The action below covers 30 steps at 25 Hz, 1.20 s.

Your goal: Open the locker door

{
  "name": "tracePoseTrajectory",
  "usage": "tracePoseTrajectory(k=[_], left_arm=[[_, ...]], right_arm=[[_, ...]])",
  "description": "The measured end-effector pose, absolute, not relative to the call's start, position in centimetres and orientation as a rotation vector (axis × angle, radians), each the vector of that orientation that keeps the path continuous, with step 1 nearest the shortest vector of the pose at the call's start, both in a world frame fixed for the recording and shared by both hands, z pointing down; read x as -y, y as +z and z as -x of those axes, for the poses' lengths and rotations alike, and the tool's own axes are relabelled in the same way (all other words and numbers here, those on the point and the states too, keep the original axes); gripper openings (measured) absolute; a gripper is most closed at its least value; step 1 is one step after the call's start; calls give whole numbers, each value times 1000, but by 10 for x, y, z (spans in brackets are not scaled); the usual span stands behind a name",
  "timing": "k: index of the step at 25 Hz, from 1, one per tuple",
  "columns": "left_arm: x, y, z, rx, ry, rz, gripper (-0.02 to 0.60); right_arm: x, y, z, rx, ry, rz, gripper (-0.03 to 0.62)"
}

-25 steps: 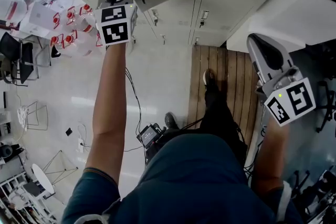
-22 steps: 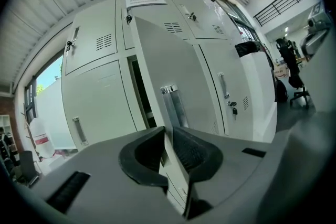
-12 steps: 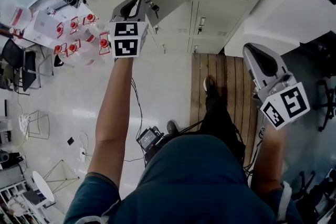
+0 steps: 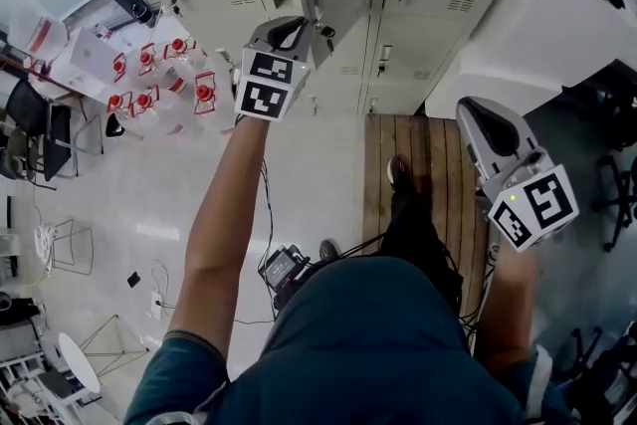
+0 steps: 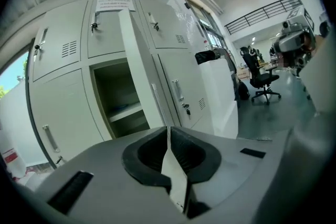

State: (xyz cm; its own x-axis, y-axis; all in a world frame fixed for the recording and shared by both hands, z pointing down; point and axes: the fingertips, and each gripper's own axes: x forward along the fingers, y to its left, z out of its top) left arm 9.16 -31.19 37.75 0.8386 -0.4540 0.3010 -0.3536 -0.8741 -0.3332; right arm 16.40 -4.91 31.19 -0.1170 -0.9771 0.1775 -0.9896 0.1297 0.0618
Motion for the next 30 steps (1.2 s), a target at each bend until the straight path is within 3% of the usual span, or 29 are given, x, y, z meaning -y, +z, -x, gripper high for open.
tracePoseTrajectory(k=[8,22,30], left_arm=[[259,365,-63,-441,-489,2789,20],[198,289,111,-474,-329,2862,18],[184,286,174,-601,-297,2911,18]], right_arm=[[49,299,-132,2229,80,-1934,37],[71,260,-59,2549,207,-1805,35],[85,258,-35,2518,187,-1758,35]])
